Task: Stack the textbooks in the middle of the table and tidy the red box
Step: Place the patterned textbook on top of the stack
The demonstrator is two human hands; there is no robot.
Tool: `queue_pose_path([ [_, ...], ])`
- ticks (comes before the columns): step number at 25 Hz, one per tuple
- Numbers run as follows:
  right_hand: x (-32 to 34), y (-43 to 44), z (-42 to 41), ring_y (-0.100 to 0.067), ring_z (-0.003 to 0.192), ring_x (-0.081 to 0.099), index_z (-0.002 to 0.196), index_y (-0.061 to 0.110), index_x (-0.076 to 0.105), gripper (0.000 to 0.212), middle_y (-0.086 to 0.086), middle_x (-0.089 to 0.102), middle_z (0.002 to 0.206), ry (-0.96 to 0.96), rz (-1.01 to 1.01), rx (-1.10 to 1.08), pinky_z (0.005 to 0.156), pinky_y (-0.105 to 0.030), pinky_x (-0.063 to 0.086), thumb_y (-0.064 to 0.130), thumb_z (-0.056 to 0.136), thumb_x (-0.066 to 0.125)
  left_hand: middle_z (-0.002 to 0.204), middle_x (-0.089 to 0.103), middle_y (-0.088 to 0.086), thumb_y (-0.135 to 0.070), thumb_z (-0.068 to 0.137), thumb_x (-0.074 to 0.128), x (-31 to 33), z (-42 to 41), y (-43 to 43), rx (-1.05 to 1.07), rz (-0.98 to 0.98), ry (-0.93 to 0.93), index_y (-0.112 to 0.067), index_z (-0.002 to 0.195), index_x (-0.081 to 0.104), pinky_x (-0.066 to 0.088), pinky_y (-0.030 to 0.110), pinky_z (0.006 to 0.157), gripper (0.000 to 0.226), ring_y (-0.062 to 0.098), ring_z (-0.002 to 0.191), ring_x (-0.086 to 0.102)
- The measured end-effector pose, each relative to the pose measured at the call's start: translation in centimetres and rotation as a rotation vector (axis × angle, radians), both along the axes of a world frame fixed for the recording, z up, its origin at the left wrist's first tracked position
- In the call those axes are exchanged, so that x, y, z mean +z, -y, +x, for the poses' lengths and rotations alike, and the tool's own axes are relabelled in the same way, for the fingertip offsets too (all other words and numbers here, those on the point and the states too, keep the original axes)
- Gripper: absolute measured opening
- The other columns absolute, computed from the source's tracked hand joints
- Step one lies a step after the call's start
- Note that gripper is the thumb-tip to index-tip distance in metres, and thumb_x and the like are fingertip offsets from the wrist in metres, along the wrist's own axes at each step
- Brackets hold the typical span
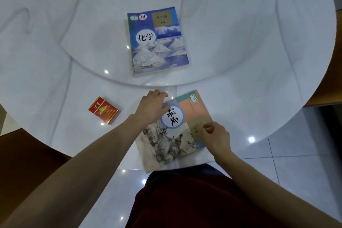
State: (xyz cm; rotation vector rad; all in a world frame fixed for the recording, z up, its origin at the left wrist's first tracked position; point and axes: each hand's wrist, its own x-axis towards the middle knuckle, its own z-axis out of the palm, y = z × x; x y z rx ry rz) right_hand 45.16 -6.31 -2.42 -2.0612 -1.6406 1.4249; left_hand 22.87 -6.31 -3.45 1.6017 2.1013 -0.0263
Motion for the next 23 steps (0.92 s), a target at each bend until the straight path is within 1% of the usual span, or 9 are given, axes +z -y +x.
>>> queue_pose_path([
  [3,-0.5,3.0,0.1,-0.024,0.068,0.059,0.089,0.005,0.065,0.016,-0.012,0.062,0.081,-0.137,-0.284,-0.320,0.072,-0.040,0.058,0.021,0.086,0.063,0.130,0.048,0.014,-0.041,0.090,0.054,-1.0,0.2,0.5,0.032,-0.079,0.006,-0.012,0.133,0.045,0.044,0.044,0.094,0.052,0.031,0.121,0.043],
  [7,-1.1,4.5,-0.2,-0.024,0.064,0.051,0.067,0.005,0.053,0.026,-0.011,0.049,0.068,-0.278,-0.539,-0.605,0.060,-0.032,0.050,0.013,0.091,0.057,0.124,0.049,0.015,-0.041,0.087,0.059,-1.3,0.3,0.3,0.099,-0.118,0.038,-0.011,0.126,0.051,0.045,0.046,0.093,0.050,0.031,0.118,0.043],
  [9,-1.2,5.0,-0.4,-0.034,0.074,0.061,0.079,-0.003,0.056,0.021,-0.019,0.055,0.077,-0.360,-0.671,-0.666,0.067,-0.030,0.055,0.011,0.094,0.050,0.122,0.050,0.016,-0.039,0.085,0.062,-1.2,0.4,-0.1,0.132,-0.124,0.062,-0.010,0.122,0.055,0.046,0.045,0.094,0.047,0.031,0.115,0.047],
  [11,-1.5,5.3,-0.7,-0.047,0.107,0.059,0.102,-0.022,0.054,0.027,-0.036,0.060,0.112,-0.407,-0.703,-0.733,0.093,-0.041,0.053,0.004,0.094,0.050,0.120,0.053,0.017,-0.036,0.083,0.067,-1.0,0.2,-0.6,0.143,-0.126,0.087,-0.009,0.119,0.057,0.047,0.045,0.094,0.046,0.032,0.111,0.051],
  [14,-1.5,5.3,-0.9,-0.043,0.120,0.053,0.092,-0.016,0.056,0.020,-0.034,0.050,0.132,-0.505,-0.766,-0.785,0.105,-0.039,0.044,0.001,0.096,0.044,0.118,0.056,0.017,-0.033,0.079,0.072,-0.8,-0.2,-1.2,0.134,-0.150,0.136,-0.005,0.114,0.060,0.048,0.041,0.090,0.046,0.032,0.109,0.054],
  [17,-2.2,5.4,-1.1,-0.044,0.113,0.058,0.114,-0.021,0.051,0.029,-0.034,0.053,0.128,-0.466,-0.714,-0.826,0.097,-0.040,0.050,-0.002,0.092,0.052,0.114,0.052,0.017,-0.024,0.080,0.071,-0.5,-0.3,-1.2,0.141,-0.180,0.215,-0.007,0.107,0.052,0.045,0.033,0.071,0.037,0.028,0.095,0.052],
  [19,-2.1,5.6,-1.3,-0.045,0.109,0.060,0.098,-0.014,0.058,0.016,-0.035,0.056,0.123,-0.407,-0.698,-0.825,0.088,-0.038,0.054,0.000,0.090,0.057,0.112,0.054,0.016,-0.021,0.084,0.067,-0.1,-0.8,-1.2,0.138,-0.234,0.291,-0.011,0.105,0.046,0.046,0.034,0.063,0.030,0.026,0.086,0.054],
  [21,-1.5,5.7,-1.6,-0.044,0.106,0.061,0.074,-0.003,0.055,0.017,-0.035,0.058,0.118,-0.376,-0.695,-0.820,0.082,-0.037,0.055,0.002,0.089,0.060,0.125,0.055,0.014,-0.019,0.088,0.062,0.6,-1.4,-1.2,0.079,-0.299,0.338,-0.014,0.118,0.048,0.051,0.042,0.078,0.033,0.030,0.104,0.058],
  [23,-1.5,5.7,-1.6,-0.042,0.105,0.062,0.071,-0.001,0.051,0.021,-0.033,0.058,0.117,-0.365,-0.687,-0.836,0.085,-0.039,0.054,0.002,0.089,0.059,0.141,0.047,0.013,-0.016,0.092,0.056,1.3,-1.9,-1.2,0.053,-0.350,0.444,-0.019,0.133,0.044,0.047,0.042,0.096,0.043,0.028,0.127,0.048],
])
